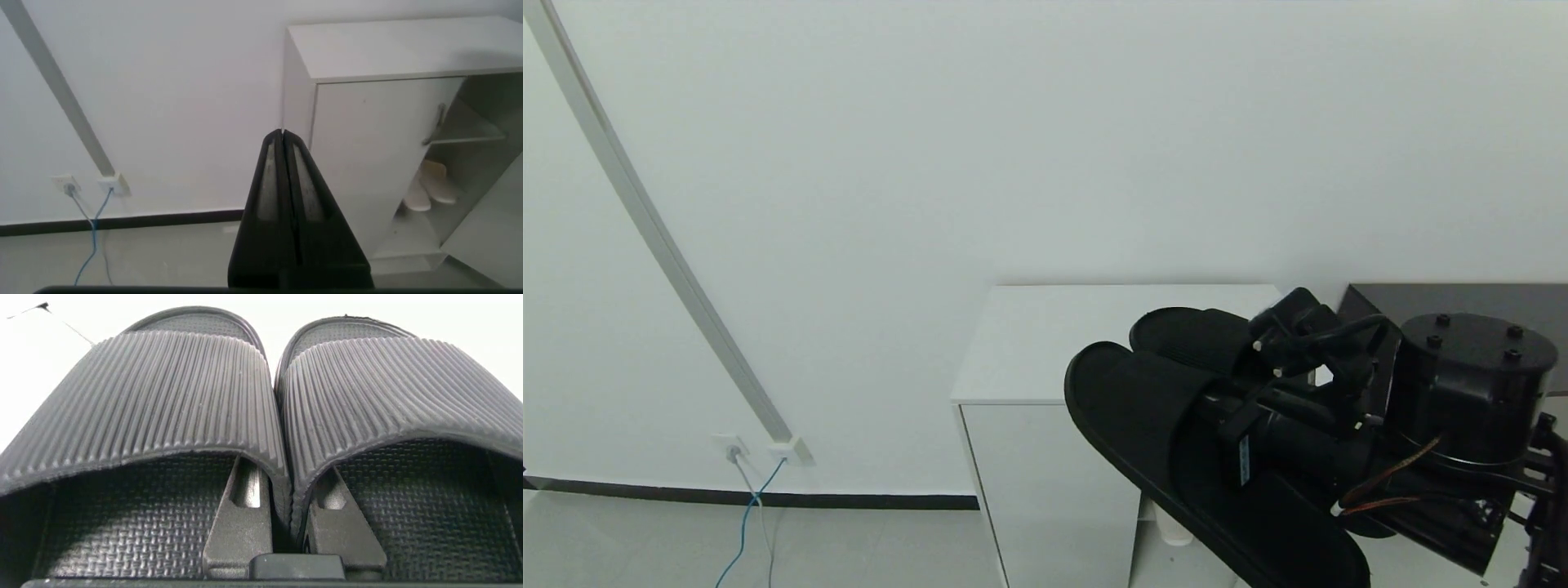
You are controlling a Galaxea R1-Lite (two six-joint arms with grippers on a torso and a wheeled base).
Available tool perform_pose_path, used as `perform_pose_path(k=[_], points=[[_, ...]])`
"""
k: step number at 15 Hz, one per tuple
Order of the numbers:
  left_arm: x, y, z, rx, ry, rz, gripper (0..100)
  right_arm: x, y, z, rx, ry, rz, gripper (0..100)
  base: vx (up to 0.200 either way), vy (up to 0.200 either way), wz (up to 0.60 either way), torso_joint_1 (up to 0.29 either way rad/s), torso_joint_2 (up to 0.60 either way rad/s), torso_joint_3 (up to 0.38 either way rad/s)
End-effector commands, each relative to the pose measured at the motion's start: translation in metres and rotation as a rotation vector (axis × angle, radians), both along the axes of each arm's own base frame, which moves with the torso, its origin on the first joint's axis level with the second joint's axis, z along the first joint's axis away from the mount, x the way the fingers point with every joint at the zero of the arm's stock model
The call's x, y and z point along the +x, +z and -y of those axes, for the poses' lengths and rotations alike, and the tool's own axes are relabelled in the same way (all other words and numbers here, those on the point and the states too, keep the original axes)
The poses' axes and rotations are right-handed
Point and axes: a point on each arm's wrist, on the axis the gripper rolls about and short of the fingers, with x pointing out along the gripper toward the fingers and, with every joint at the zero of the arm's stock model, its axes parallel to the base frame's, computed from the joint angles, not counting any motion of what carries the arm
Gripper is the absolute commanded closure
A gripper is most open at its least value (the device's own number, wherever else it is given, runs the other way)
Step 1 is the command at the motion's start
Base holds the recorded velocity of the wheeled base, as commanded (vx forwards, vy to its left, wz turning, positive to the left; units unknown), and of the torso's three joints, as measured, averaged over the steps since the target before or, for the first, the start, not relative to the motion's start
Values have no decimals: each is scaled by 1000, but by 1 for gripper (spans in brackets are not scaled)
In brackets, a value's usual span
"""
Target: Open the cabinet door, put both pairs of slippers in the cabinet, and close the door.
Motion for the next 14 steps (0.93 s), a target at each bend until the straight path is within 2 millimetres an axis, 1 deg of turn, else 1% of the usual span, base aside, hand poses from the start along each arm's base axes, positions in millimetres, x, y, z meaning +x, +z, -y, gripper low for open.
perform_pose_path(k=[1,2,7,9,14], points=[[0,0,0,1,1,0,100,-2,-3,2,-10,2,-9,100,0,-200,0,2,7,7],[0,0,0,1,1,0,100,-4,-5,4,-9,19,-12,100,0,-200,0,12,2,2],[0,0,0,1,1,0,100,-11,2,10,7,19,7,100,0,-200,0,1,2,2],[0,0,0,1,1,0,100,-12,1,11,2,19,4,100,0,-200,0,2,0,7],[0,0,0,1,1,0,100,-13,-1,10,-2,26,0,100,0,0,0,0,0,0]])
